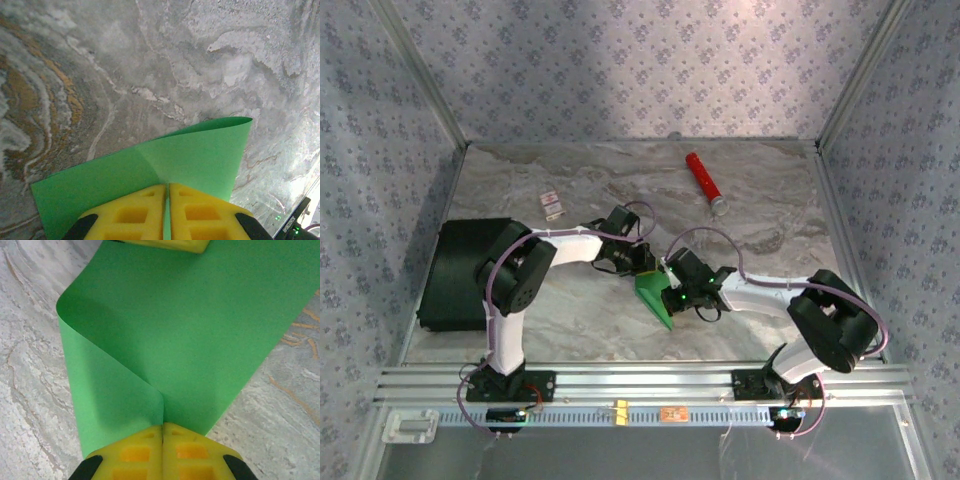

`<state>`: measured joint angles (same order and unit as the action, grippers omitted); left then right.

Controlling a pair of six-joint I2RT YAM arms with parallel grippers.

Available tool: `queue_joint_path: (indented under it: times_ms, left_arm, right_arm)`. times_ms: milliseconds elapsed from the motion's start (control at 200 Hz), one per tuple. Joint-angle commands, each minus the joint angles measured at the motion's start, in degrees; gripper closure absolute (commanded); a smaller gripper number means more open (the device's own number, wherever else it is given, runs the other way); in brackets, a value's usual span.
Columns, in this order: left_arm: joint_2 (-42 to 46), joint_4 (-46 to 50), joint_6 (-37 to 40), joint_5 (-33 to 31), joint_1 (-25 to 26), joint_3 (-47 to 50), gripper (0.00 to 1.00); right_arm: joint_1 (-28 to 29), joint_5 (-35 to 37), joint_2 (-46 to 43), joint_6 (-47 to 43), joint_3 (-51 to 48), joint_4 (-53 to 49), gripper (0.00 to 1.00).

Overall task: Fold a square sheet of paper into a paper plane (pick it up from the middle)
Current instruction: Third fold the triangle at the center of the table.

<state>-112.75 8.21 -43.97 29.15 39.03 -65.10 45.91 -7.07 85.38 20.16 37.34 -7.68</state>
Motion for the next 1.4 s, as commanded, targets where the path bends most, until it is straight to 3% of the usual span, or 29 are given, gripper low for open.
queue_joint_path:
  times_ms: [0,410,765,969,1164,1394]
  left_arm:
    - [-1.5,3.0,0.5,-0.9,0.6,-0.2,0.89]
    - [-1.2,4.2,1.4,-1.0,0.5,-2.5,0.88]
    - [2.3,8.8,2.7,-2.9,-0.7,-9.2,0.78]
    - [12.3,2.0,-3.0,-4.4,-2.1,1.1,0.78]
    - [21.6,-16.3,-14.9,-0.9,-2.0,17.7,0.88]
    - [26.2,-27.2,-22.9,-0.3,2.2,28.3,0.96]
  right_arm:
    - [0.5,1.1,1.1,0.8,0.6,-1.2,0.95]
    - [0.5,1.4,1.7,1.2,0.0,-1.2,0.95]
    - [0.6,1.3,1.9,1.4,-0.5,-0.7,0.95]
    - [0.5,1.3,1.7,1.7,-0.8,0.1,0.95]
    - [0.4,1.2,1.5,2.1,-1.2,0.5,0.95]
    - [0.4,1.3,1.5,1.8,-0.9,0.2,0.95]
